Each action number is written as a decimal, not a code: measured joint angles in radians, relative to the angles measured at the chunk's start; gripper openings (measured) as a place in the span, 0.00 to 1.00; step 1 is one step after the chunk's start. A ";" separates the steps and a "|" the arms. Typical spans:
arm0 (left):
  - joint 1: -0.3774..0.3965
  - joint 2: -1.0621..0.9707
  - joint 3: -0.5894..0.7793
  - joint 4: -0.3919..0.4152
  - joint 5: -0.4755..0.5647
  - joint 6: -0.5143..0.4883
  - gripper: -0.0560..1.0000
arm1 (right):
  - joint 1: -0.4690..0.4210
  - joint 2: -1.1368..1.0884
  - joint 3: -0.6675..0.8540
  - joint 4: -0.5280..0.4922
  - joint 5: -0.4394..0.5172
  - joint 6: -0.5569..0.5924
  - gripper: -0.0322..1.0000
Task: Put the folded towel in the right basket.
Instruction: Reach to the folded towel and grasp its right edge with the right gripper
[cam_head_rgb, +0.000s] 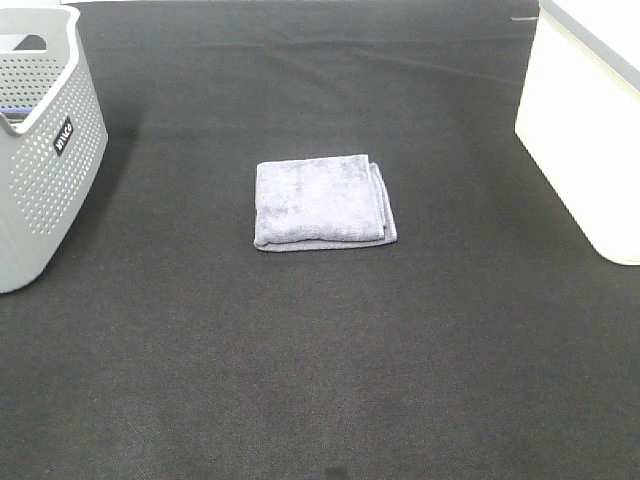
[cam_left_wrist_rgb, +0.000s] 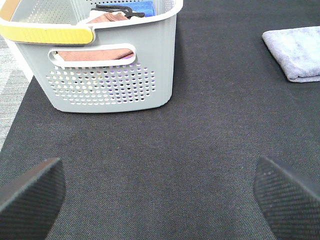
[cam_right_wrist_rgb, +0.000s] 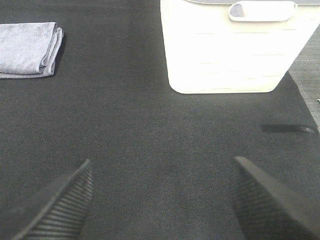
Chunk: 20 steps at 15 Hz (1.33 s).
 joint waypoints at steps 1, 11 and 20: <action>0.000 0.000 0.000 0.000 0.000 0.000 0.97 | 0.000 0.000 0.000 0.000 0.000 0.000 0.73; 0.000 0.000 0.000 0.000 0.000 0.000 0.97 | 0.000 0.000 0.000 0.000 0.000 0.000 0.73; 0.000 0.000 0.000 0.000 0.000 0.000 0.97 | 0.000 0.050 -0.035 0.000 -0.082 0.000 0.73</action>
